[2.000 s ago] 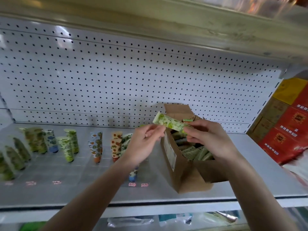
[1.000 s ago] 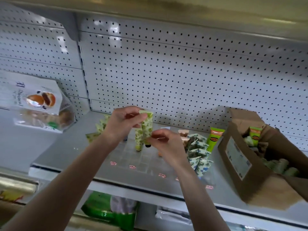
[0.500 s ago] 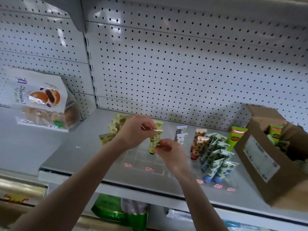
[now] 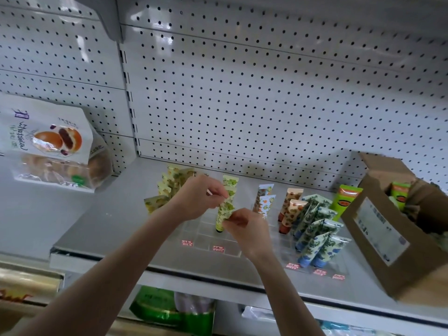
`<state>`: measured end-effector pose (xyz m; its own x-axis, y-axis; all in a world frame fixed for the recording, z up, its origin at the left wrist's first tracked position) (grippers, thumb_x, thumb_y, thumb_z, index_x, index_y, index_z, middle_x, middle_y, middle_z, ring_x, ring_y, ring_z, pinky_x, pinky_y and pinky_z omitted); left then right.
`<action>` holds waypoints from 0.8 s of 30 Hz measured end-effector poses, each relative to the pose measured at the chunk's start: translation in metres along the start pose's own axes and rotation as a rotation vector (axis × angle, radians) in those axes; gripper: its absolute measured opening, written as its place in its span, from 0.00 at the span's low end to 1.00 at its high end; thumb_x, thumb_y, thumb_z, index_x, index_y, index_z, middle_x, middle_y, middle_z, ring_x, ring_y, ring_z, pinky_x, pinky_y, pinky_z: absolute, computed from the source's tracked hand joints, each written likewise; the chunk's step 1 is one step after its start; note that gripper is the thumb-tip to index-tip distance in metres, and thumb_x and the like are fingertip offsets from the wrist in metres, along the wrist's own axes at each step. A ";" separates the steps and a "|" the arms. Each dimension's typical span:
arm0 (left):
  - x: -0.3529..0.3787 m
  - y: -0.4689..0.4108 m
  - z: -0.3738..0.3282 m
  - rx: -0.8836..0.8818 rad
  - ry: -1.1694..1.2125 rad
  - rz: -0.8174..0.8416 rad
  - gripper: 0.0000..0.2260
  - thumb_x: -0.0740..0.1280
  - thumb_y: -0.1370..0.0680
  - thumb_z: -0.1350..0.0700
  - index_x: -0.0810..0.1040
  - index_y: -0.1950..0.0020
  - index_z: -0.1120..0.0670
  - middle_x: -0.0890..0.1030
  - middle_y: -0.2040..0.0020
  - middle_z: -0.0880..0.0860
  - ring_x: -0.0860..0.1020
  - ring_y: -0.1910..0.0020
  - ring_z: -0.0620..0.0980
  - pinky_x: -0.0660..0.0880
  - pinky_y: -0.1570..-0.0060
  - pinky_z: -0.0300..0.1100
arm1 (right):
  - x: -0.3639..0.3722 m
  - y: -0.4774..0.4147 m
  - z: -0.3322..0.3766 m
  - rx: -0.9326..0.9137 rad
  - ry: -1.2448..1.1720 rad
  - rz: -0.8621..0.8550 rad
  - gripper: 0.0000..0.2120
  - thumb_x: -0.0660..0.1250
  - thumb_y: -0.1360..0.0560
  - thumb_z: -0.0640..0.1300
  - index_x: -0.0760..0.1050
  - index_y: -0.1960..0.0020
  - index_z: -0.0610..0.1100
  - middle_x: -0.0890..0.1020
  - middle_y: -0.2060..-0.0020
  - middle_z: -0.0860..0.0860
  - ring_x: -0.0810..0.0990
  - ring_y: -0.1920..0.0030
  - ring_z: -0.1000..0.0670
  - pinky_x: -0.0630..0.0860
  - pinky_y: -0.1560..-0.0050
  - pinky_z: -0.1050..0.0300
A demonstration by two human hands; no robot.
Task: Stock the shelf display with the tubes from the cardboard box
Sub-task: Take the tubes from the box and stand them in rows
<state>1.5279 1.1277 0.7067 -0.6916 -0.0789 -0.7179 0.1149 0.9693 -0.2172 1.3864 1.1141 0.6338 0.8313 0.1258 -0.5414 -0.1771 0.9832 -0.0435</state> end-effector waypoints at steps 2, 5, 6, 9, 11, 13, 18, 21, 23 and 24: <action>0.002 -0.001 0.003 -0.012 -0.006 0.008 0.06 0.68 0.25 0.61 0.83 0.52 0.56 0.81 0.63 0.45 0.78 0.65 0.36 0.71 0.63 0.23 | -0.001 -0.001 -0.002 0.005 -0.010 -0.014 0.04 0.72 0.31 0.41 0.81 0.57 0.45 0.81 0.66 0.56 0.78 0.63 0.58 0.73 0.58 0.64; 0.003 -0.002 0.007 -0.022 -0.008 -0.003 0.05 0.67 0.25 0.61 0.82 0.52 0.56 0.81 0.63 0.45 0.79 0.65 0.37 0.73 0.62 0.25 | -0.002 -0.002 -0.003 0.018 -0.026 -0.017 0.04 0.72 0.31 0.41 0.80 0.56 0.45 0.81 0.65 0.56 0.77 0.63 0.60 0.71 0.61 0.68; 0.003 -0.002 0.008 -0.026 -0.004 -0.013 0.05 0.68 0.25 0.61 0.82 0.52 0.55 0.81 0.62 0.46 0.79 0.65 0.38 0.74 0.62 0.26 | -0.001 -0.002 -0.003 0.022 -0.032 -0.018 0.04 0.72 0.31 0.41 0.80 0.56 0.46 0.81 0.65 0.56 0.77 0.63 0.61 0.71 0.61 0.69; 0.002 -0.003 0.011 -0.042 0.000 -0.045 0.04 0.69 0.26 0.61 0.81 0.53 0.55 0.82 0.61 0.48 0.80 0.65 0.39 0.76 0.62 0.31 | 0.000 -0.002 -0.002 0.025 -0.037 -0.020 0.05 0.72 0.31 0.42 0.80 0.55 0.45 0.81 0.64 0.55 0.77 0.63 0.61 0.70 0.62 0.69; 0.003 -0.003 0.012 -0.050 0.001 -0.057 0.04 0.69 0.27 0.61 0.81 0.53 0.56 0.82 0.61 0.48 0.79 0.66 0.39 0.76 0.63 0.30 | -0.001 -0.002 -0.002 0.023 -0.034 -0.017 0.06 0.72 0.30 0.43 0.80 0.54 0.44 0.81 0.63 0.54 0.78 0.62 0.59 0.73 0.59 0.66; 0.002 -0.002 0.012 -0.065 0.019 -0.077 0.04 0.69 0.27 0.61 0.81 0.53 0.56 0.82 0.62 0.47 0.79 0.66 0.38 0.74 0.65 0.28 | -0.001 -0.002 -0.002 0.022 -0.024 -0.018 0.06 0.72 0.30 0.43 0.80 0.54 0.45 0.82 0.62 0.54 0.79 0.60 0.57 0.75 0.54 0.61; 0.000 -0.002 0.010 -0.081 0.029 -0.109 0.04 0.70 0.27 0.60 0.80 0.52 0.55 0.81 0.61 0.47 0.77 0.63 0.37 0.71 0.63 0.28 | -0.001 -0.003 -0.001 0.021 -0.012 -0.019 0.06 0.71 0.30 0.44 0.80 0.54 0.46 0.82 0.62 0.55 0.79 0.59 0.57 0.75 0.54 0.62; -0.002 -0.003 0.010 -0.080 0.019 -0.117 0.05 0.70 0.27 0.60 0.81 0.51 0.54 0.81 0.60 0.46 0.76 0.61 0.35 0.71 0.61 0.27 | -0.003 -0.002 -0.001 0.024 -0.022 -0.019 0.06 0.71 0.30 0.43 0.80 0.53 0.45 0.81 0.62 0.55 0.78 0.60 0.59 0.72 0.60 0.70; -0.002 -0.003 0.010 -0.083 0.012 -0.114 0.06 0.70 0.27 0.59 0.81 0.51 0.54 0.81 0.59 0.47 0.77 0.60 0.36 0.71 0.61 0.27 | -0.004 -0.002 -0.001 0.024 -0.030 -0.016 0.06 0.71 0.29 0.43 0.80 0.53 0.45 0.81 0.63 0.55 0.77 0.62 0.60 0.70 0.62 0.72; -0.002 -0.003 0.010 -0.086 0.011 -0.115 0.06 0.70 0.27 0.59 0.81 0.51 0.54 0.82 0.59 0.47 0.77 0.60 0.36 0.70 0.61 0.27 | -0.004 -0.002 -0.001 0.025 -0.035 -0.013 0.06 0.71 0.29 0.43 0.80 0.53 0.45 0.81 0.62 0.55 0.77 0.62 0.60 0.70 0.62 0.72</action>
<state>1.5361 1.1231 0.7023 -0.7043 -0.1884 -0.6845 -0.0263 0.9704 -0.2400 1.3825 1.1114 0.6354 0.8514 0.1168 -0.5113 -0.1530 0.9878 -0.0292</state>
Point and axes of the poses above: each hand's wrist, its own y-axis away from the middle knuckle, its own x-axis out of the palm, z = x × y, the point moved 4 cm from there along -y, towards the middle knuckle
